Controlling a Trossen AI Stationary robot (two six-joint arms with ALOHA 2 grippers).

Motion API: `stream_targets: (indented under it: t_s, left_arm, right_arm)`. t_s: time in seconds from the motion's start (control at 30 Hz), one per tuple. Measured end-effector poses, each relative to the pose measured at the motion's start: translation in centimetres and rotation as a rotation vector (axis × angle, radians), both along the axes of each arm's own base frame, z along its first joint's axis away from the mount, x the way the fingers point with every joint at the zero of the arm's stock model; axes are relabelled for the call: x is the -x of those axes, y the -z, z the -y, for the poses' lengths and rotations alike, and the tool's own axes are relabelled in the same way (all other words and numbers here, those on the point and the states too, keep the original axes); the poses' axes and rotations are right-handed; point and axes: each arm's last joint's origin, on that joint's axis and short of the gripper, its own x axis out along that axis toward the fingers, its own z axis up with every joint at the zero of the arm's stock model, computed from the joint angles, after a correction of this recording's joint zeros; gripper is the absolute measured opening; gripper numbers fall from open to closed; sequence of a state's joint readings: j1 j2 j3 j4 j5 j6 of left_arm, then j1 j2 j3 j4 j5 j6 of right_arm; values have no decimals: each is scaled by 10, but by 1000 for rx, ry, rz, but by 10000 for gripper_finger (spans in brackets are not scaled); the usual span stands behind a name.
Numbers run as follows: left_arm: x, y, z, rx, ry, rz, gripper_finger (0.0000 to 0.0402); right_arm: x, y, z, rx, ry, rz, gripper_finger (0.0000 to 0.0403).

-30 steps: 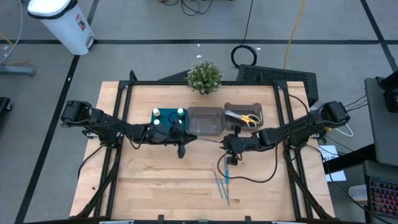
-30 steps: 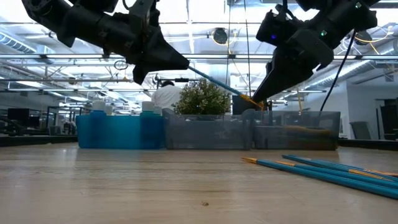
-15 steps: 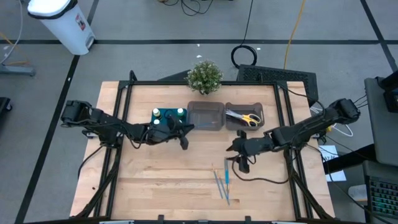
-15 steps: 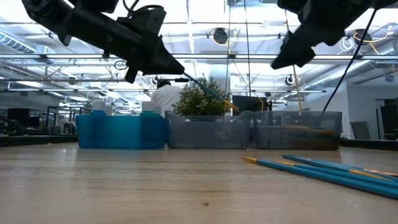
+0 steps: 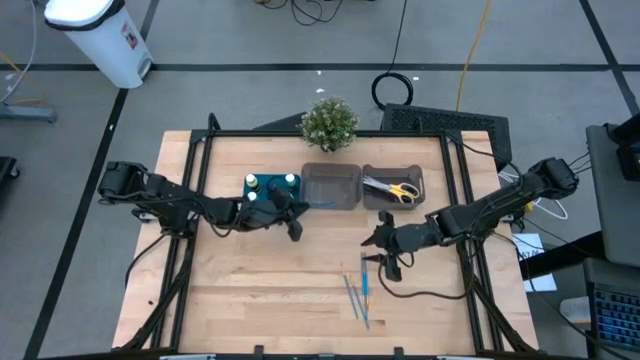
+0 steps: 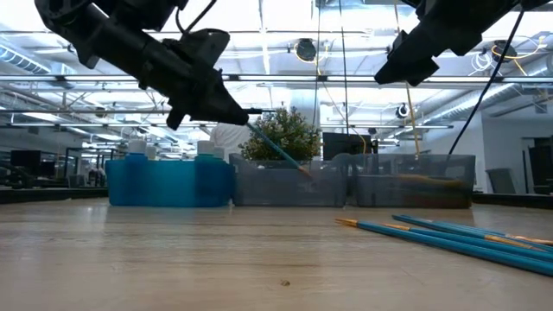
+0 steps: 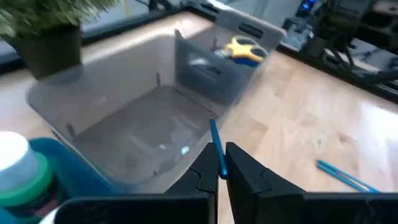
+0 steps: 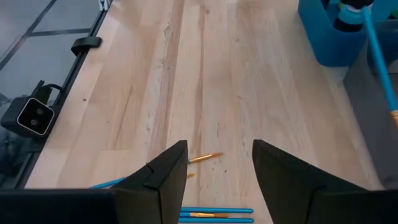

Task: Pick & Place Paint Supplies
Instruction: Put the paint brush into the left black bin

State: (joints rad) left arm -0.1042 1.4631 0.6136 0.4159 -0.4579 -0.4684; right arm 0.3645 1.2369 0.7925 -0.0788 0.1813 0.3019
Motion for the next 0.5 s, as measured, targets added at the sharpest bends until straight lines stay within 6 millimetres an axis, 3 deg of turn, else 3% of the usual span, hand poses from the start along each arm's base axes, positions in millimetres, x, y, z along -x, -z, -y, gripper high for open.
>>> stream_targets:
  t_s: [0.27, 0.5]
  left_arm:
    - [-1, 0, 0, 51, 74, 5, 12]
    - [0, -1, -2, 14, -7, 11, 20]
  right_arm:
    - [0, 0, 0, 0, 0, 0, 171]
    - [0, 0, 0, 2, 3, 1, 171]
